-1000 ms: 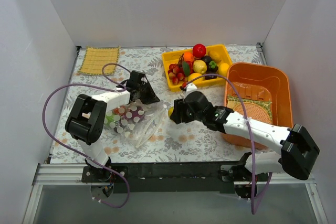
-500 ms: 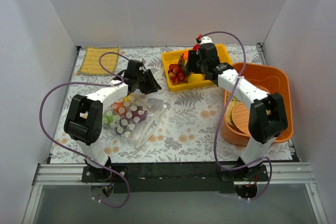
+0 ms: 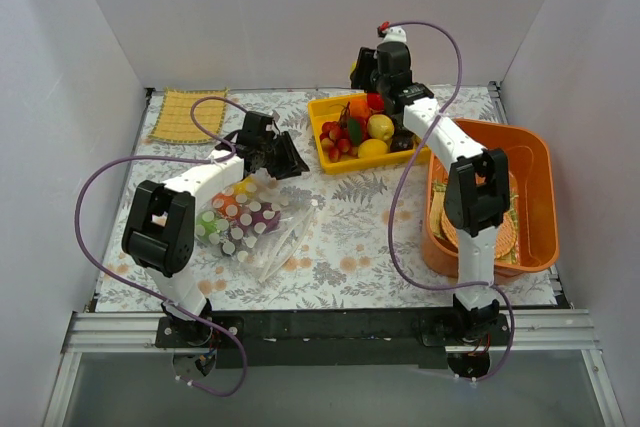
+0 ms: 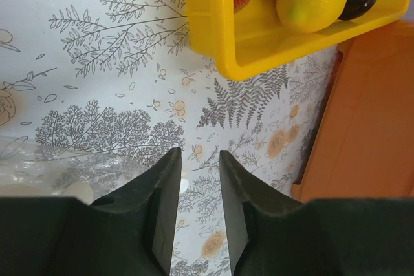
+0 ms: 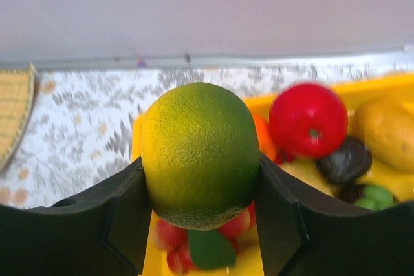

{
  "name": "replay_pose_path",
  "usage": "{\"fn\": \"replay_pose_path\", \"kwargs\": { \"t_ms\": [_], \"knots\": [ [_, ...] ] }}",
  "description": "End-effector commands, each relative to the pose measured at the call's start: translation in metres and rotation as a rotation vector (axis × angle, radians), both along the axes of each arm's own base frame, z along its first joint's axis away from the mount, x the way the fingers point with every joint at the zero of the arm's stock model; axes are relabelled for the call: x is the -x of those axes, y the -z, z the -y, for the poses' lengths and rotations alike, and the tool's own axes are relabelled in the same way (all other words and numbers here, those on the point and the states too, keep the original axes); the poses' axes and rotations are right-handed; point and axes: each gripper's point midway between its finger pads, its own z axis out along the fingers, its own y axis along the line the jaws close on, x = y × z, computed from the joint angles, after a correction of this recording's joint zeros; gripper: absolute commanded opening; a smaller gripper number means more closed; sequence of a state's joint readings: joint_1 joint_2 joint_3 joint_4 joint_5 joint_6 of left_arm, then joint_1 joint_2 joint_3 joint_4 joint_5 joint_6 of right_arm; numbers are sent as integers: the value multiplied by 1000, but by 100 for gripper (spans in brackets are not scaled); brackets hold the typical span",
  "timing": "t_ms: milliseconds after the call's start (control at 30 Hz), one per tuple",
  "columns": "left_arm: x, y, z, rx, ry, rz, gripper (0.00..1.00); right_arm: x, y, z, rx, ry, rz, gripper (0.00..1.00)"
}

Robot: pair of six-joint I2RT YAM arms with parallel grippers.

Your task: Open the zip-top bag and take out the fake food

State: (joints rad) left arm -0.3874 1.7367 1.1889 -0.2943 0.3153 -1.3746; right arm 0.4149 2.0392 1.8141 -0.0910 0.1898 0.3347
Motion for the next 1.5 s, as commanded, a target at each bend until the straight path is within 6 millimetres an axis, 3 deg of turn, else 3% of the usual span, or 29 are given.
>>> {"fn": "replay_pose_path", "kwargs": {
  "t_ms": [0, 33, 67, 100, 200, 367, 567, 767, 1267, 1467],
  "knots": [
    [-10, -46, 4, 40, 25, 94, 30, -52, 3, 7, -55, 27, 23, 8],
    [-11, -47, 5, 42, 29, 95, 30, -60, -14, 1, -75, 7, 58, 9],
    [-13, -48, 5, 44, 28, 98, 30, -65, -8, 1, -75, 4, 50, 9],
    [-15, -49, 7, 45, 32, 97, 30, -72, 11, -1, -72, -4, 29, 9],
    [-17, -47, 7, 39, 39, 96, 30, -80, 28, -9, -123, -63, 16, 10],
    [-20, -41, 8, 30, 42, 87, 30, -72, 52, -34, -149, -188, -21, 11],
    [-19, -37, 9, 35, 47, 77, 30, -53, 74, -41, -116, -185, -79, 13],
    [-18, -41, 8, 41, 47, 87, 30, -38, 105, -51, -85, -183, -164, 24],
    [-14, -42, 3, 40, 42, 89, 30, -22, 137, -74, -26, -207, -225, 60],
    [-13, -42, 2, 40, 41, 90, 30, -24, 131, -77, -19, -212, -204, 75]
  ]
}}
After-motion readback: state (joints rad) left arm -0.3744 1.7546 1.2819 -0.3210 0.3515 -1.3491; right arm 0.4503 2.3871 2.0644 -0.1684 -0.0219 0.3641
